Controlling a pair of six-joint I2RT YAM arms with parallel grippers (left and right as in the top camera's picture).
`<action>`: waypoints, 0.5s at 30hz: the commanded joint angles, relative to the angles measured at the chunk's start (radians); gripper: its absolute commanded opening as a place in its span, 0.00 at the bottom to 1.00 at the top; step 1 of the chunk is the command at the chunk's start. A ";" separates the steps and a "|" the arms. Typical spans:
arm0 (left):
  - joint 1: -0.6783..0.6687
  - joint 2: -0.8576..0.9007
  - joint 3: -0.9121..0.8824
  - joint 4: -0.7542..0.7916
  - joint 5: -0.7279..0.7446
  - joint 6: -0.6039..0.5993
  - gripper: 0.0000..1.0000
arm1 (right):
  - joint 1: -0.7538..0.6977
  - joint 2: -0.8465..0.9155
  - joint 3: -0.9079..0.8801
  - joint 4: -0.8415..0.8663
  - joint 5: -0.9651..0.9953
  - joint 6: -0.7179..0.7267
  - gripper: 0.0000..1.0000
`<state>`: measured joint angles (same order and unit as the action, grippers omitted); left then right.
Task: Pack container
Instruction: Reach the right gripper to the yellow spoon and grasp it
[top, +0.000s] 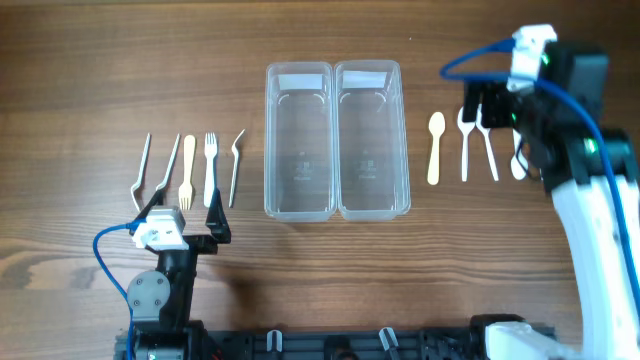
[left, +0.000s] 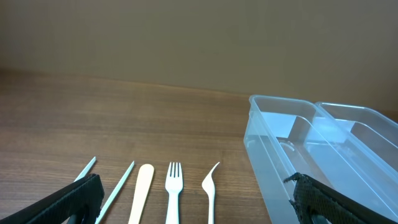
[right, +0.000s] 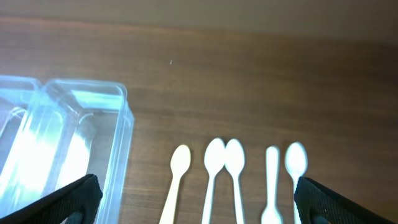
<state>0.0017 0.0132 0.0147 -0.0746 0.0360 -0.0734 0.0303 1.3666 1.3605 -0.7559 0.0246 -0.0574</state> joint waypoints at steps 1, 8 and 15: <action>-0.006 -0.005 -0.009 0.002 0.019 -0.014 1.00 | 0.000 0.109 0.032 -0.013 0.040 0.030 1.00; -0.006 -0.005 -0.009 0.002 0.019 -0.014 1.00 | -0.001 0.234 0.032 -0.021 -0.010 0.095 0.35; -0.006 -0.005 -0.009 0.002 0.019 -0.014 1.00 | -0.001 0.424 0.032 -0.015 -0.026 0.218 0.31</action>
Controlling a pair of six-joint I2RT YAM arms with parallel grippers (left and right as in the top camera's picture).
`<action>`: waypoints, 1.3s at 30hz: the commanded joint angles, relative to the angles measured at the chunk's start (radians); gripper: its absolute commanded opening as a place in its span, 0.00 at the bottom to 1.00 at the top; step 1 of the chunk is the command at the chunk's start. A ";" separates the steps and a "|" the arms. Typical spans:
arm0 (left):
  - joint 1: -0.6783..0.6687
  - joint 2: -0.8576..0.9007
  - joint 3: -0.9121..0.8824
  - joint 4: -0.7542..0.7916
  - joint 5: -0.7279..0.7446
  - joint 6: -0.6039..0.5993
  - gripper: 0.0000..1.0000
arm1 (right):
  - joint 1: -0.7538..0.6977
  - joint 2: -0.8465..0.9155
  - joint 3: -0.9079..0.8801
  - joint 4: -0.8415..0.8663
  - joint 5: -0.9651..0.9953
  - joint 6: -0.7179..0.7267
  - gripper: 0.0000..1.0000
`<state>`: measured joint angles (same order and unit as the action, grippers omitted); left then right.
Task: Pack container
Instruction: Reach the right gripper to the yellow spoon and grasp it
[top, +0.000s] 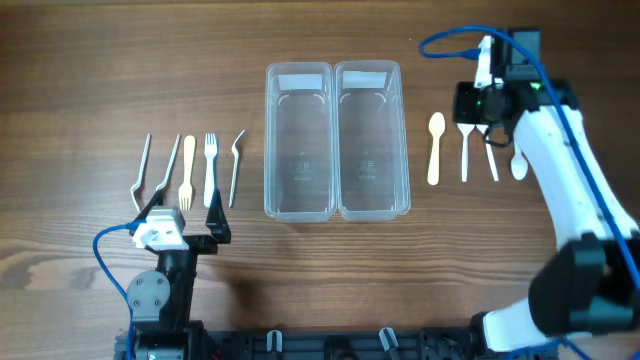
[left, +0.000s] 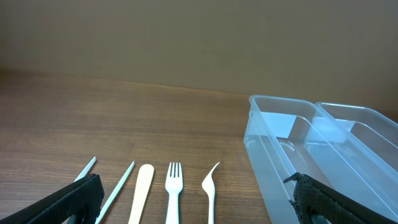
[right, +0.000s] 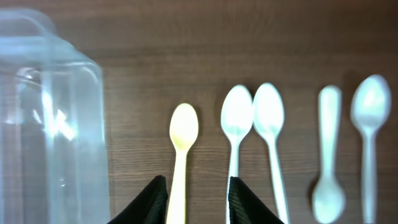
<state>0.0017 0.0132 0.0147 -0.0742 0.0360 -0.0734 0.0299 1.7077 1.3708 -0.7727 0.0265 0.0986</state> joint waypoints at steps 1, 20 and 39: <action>-0.006 -0.005 -0.009 0.002 0.019 -0.014 1.00 | 0.000 0.108 0.021 0.002 -0.031 0.062 0.31; -0.006 -0.005 -0.009 0.002 0.019 -0.014 1.00 | 0.018 0.267 -0.046 0.118 -0.121 0.072 0.30; -0.006 -0.005 -0.009 0.002 0.019 -0.014 1.00 | 0.018 0.267 -0.116 0.188 -0.069 0.065 0.40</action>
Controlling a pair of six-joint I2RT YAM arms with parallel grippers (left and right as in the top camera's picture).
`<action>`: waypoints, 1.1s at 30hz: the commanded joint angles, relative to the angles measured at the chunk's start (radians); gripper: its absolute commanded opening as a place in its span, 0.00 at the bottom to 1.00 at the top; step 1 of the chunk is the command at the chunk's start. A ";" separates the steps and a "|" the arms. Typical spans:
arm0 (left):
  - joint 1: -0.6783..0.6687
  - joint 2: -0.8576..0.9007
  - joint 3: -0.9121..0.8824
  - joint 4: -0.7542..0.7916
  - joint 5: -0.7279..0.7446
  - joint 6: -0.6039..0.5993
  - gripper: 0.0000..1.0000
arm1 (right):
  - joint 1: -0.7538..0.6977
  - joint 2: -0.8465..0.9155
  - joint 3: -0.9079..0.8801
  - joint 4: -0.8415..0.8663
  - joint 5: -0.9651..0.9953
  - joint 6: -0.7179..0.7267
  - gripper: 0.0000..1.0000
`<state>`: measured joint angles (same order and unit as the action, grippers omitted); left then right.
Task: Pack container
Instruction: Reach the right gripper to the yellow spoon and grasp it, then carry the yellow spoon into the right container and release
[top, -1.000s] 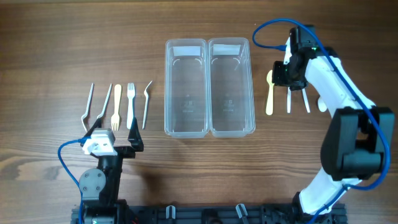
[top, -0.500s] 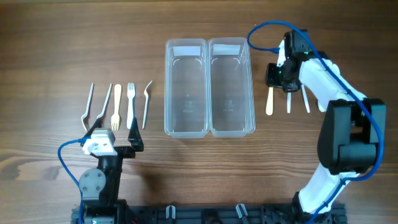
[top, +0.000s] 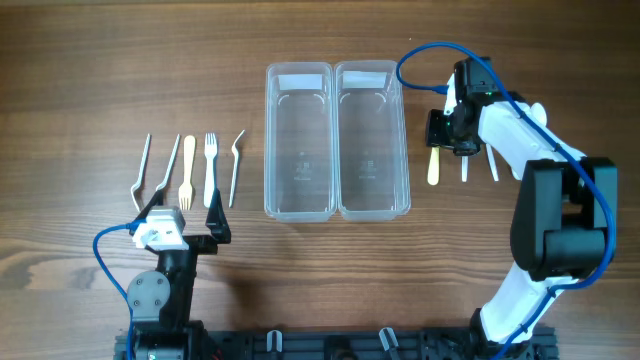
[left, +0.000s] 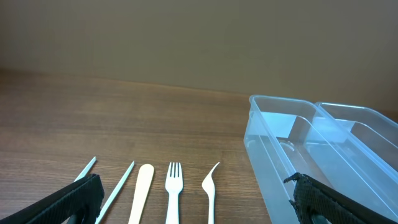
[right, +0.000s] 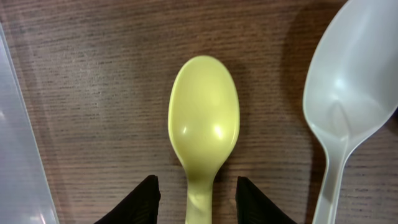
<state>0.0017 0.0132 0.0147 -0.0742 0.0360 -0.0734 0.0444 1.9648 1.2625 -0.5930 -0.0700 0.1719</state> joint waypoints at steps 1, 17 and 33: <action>-0.006 -0.005 -0.009 0.002 0.019 -0.014 1.00 | 0.003 0.015 -0.008 0.008 0.028 -0.015 0.39; -0.006 -0.005 -0.009 0.002 0.019 -0.014 1.00 | 0.003 0.105 -0.007 0.002 0.028 -0.038 0.08; -0.006 -0.005 -0.009 0.002 0.019 -0.014 1.00 | 0.006 -0.354 -0.007 -0.036 -0.020 -0.042 0.04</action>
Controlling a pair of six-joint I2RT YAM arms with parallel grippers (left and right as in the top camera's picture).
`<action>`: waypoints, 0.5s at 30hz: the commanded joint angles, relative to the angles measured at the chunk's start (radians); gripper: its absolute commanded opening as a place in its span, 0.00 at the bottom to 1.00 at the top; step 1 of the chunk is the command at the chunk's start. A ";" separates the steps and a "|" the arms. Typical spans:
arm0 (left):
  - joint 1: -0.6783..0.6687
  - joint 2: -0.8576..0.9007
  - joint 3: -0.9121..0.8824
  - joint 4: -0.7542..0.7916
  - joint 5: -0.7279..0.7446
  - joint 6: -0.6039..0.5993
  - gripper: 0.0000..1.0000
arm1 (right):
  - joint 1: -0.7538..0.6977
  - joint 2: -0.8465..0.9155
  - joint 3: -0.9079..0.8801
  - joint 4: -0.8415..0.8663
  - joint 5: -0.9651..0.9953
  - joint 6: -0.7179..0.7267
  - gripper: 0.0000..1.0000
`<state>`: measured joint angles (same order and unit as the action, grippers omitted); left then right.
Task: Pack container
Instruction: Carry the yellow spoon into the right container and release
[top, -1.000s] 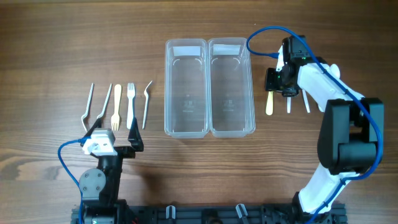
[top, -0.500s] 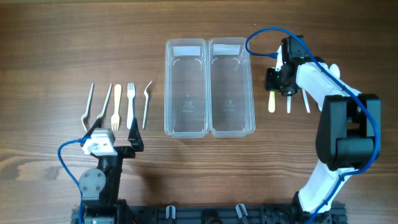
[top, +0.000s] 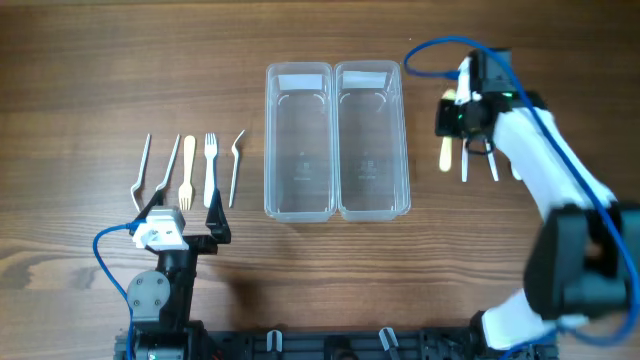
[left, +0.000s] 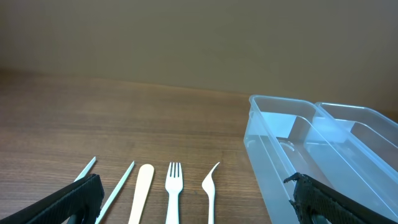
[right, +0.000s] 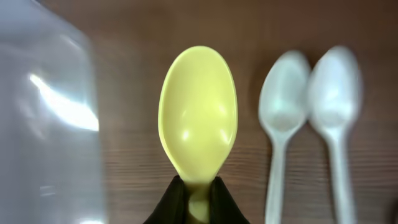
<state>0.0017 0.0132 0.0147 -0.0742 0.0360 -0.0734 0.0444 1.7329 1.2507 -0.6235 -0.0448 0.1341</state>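
Two clear plastic containers stand side by side mid-table, the left one (top: 268, 140) and the right one (top: 405, 140). My right gripper (top: 456, 118) (right: 198, 200) is shut on the neck of a pale yellow spoon (top: 447, 152) (right: 198, 112), which it holds above the table just right of the right container (right: 43, 124). My left gripper (top: 187, 222) (left: 196, 208) stands open near the front left, behind a row of cutlery, with nothing between its fingers.
Left of the containers lie a white fork (top: 210, 165) (left: 173, 190), a wooden stick (top: 189, 170) (left: 141, 193) and thin white picks (top: 235, 165). White spoons (top: 466, 158) (right: 281, 115) lie on the table right of the held spoon.
My right gripper was open astride the yellow spoon's neck as it lay on the table. Now it is shut on the spoon, which is off the table and slightly further right. My left arm is unchanged.
My right gripper was open high over the row of spoons at the right. Then it was lower, centred over the yellow spoon, and later close down around its neck. Now it holds that spoon raised beside the right container. My left gripper stayed open and still throughout.
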 joint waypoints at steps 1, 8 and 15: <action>-0.006 -0.005 -0.009 0.002 0.019 -0.014 1.00 | 0.012 -0.153 0.005 -0.006 -0.070 -0.004 0.04; -0.006 -0.005 -0.009 0.002 0.019 -0.014 1.00 | 0.195 -0.245 0.005 0.018 -0.159 0.026 0.04; -0.006 -0.005 -0.009 0.002 0.019 -0.014 1.00 | 0.365 -0.150 0.005 0.109 -0.039 0.100 0.04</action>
<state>0.0017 0.0132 0.0147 -0.0742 0.0360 -0.0734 0.3801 1.5196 1.2507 -0.5320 -0.1665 0.1768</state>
